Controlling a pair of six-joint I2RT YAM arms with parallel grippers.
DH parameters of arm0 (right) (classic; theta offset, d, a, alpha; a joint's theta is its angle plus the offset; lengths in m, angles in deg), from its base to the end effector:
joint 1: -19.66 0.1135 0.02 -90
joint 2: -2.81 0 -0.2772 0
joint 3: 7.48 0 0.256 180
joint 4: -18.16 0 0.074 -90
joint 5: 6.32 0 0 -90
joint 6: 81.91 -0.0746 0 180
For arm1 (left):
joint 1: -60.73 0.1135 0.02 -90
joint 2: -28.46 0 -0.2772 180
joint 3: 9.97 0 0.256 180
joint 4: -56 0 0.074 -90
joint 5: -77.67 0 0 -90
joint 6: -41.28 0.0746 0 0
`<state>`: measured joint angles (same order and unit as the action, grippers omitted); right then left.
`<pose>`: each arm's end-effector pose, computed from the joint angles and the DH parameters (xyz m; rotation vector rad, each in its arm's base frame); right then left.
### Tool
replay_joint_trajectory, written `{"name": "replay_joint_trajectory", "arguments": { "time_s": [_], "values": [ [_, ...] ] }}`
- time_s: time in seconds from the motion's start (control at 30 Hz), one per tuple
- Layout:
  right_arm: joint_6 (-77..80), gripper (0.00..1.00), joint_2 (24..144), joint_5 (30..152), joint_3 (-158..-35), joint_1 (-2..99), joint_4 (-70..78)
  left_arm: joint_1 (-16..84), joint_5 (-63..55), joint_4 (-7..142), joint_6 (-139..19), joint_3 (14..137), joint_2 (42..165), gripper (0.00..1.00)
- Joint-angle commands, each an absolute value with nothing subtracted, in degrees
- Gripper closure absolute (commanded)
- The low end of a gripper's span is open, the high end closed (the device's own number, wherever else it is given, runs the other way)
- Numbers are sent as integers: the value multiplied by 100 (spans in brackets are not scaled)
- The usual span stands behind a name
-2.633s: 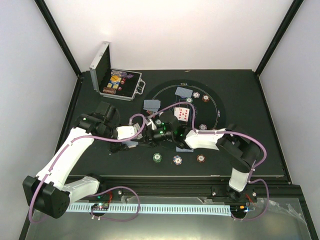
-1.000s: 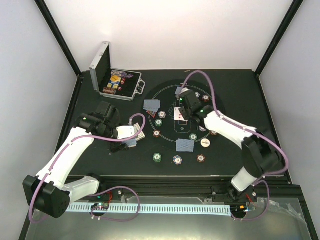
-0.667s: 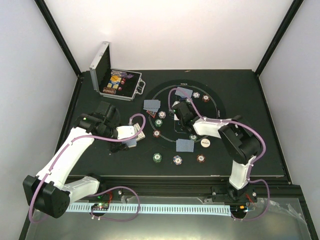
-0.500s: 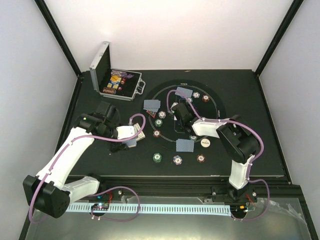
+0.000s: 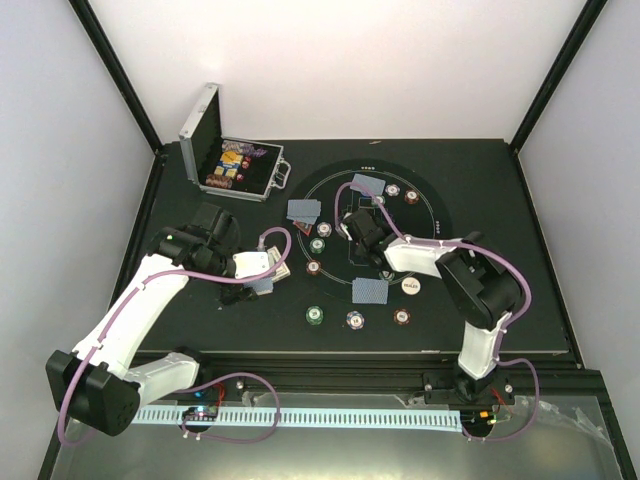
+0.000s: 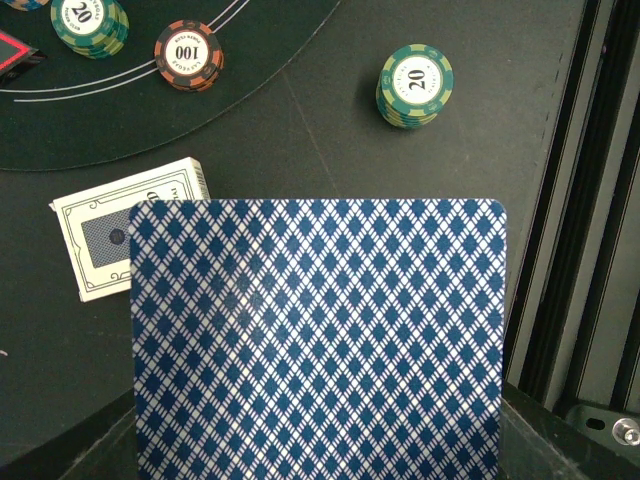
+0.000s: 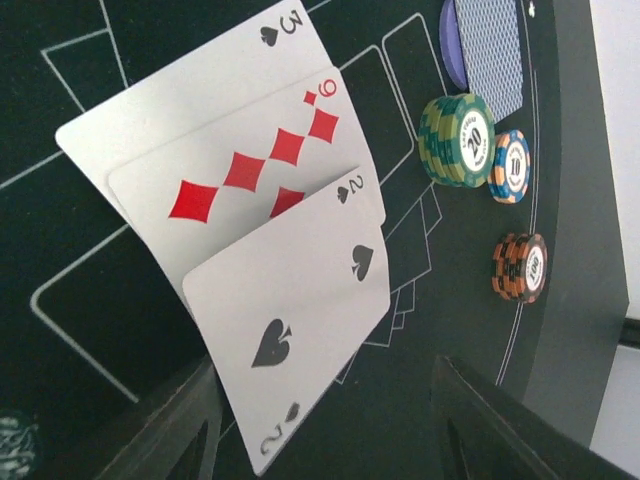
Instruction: Distribute texas hold em gaming equipment
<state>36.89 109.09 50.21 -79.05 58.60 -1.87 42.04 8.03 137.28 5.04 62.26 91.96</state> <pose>0.3267 0.2111 0.1226 -1.1504 2.1266 -0.6533 0.1740 -0.0863 0.2631 1.6721 2.1553 -0.3408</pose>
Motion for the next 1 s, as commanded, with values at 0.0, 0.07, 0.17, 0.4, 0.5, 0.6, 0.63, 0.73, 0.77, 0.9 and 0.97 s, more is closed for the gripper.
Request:
{"name": "replay_joint_trajectory", "arguments": {
  "time_s": [0.0,0.07,0.17,0.4,0.5,0.6,0.63,0.73,0.77,0.9,0.97],
  "values": [
    [3441,37,10458,5101,-7837,5880,-386,4236,882,13769,489,6449,9205,98],
    [3419,32,10325,5049,-7828,5873,-411,4237,877,13776,490,6456,9205,99],
    [3430,29,10198,5018,-7835,5849,-519,4238,885,13793,490,6482,9217,98],
    [2512,24,9713,4818,-8131,5609,-743,4237,903,13803,493,6503,9220,98],
    [1571,4,9111,4874,-8426,5612,-874,4237,909,13807,502,6517,9228,98],
    [1089,0,8707,4845,-8600,5568,-922,4237,931,13811,507,6535,9243,98],
    [933,0,8661,4949,-8719,5486,-1059,4237,925,13805,496,6537,9236,99],
    [249,0,8491,6791,-9032,4877,-1611,4237,934,13806,485,6554,9226,98],
    [3,0,8399,7363,-9062,4687,-1681,4237,942,13803,481,6554,9207,98],
    [-753,0,8033,9071,-8857,4511,-1674,4237,946,13776,489,6539,9187,99],
    [-1255,4,7982,9760,-8788,4582,-1772,4237,955,13776,496,6558,9204,99]
  ]
}}
